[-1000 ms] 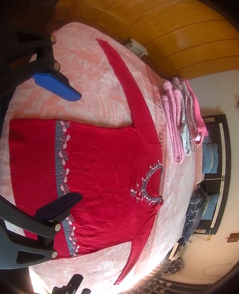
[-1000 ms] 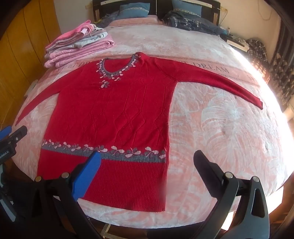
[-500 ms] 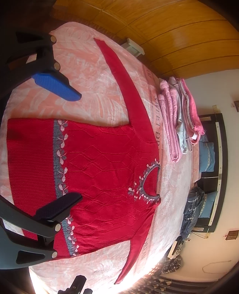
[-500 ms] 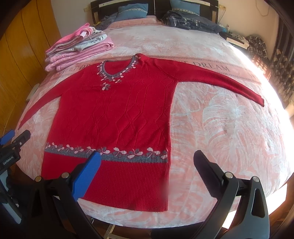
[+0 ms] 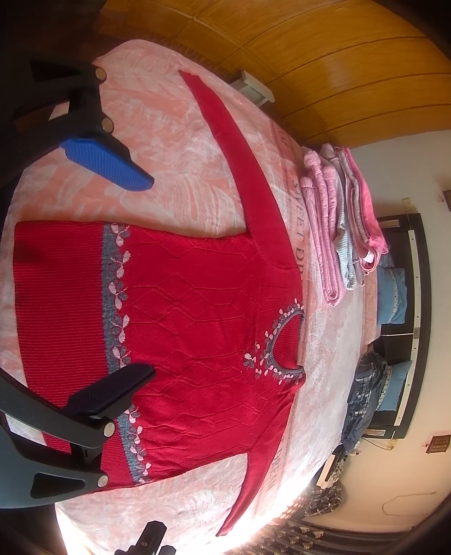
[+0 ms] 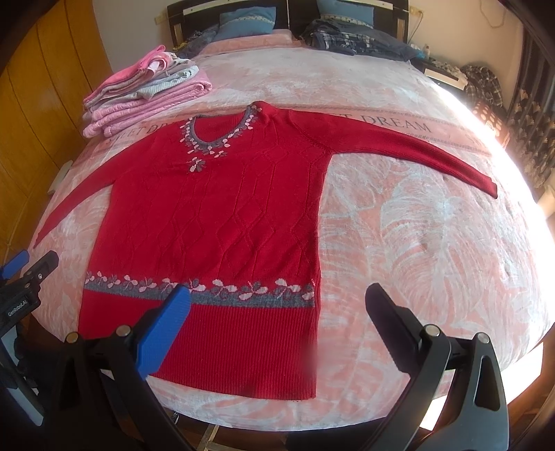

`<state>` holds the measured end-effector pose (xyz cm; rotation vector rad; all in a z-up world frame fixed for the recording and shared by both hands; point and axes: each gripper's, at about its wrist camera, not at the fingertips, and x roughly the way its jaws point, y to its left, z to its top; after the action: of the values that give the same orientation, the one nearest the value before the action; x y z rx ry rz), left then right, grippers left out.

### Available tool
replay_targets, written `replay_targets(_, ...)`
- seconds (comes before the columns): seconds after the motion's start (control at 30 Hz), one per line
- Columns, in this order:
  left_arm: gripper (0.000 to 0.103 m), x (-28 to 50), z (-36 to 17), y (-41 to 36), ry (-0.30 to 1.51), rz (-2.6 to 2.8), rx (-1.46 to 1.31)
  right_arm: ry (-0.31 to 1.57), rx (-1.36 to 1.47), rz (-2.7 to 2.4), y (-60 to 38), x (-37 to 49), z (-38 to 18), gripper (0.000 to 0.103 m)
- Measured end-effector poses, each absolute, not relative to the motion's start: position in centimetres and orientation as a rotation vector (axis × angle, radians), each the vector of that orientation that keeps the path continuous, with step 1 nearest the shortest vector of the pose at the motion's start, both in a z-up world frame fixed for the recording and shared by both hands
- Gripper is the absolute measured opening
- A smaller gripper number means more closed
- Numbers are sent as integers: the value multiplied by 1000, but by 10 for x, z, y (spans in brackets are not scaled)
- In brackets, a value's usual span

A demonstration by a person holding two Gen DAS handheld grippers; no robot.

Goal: Fold small clothes

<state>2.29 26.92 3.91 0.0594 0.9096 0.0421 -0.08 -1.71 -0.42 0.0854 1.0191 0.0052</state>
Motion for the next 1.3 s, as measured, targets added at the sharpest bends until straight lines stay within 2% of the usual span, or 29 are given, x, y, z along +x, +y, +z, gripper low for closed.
replay_targets(1.3,99,24,35,270,921,47,48,1014,103,4,-21,-1,-2,100)
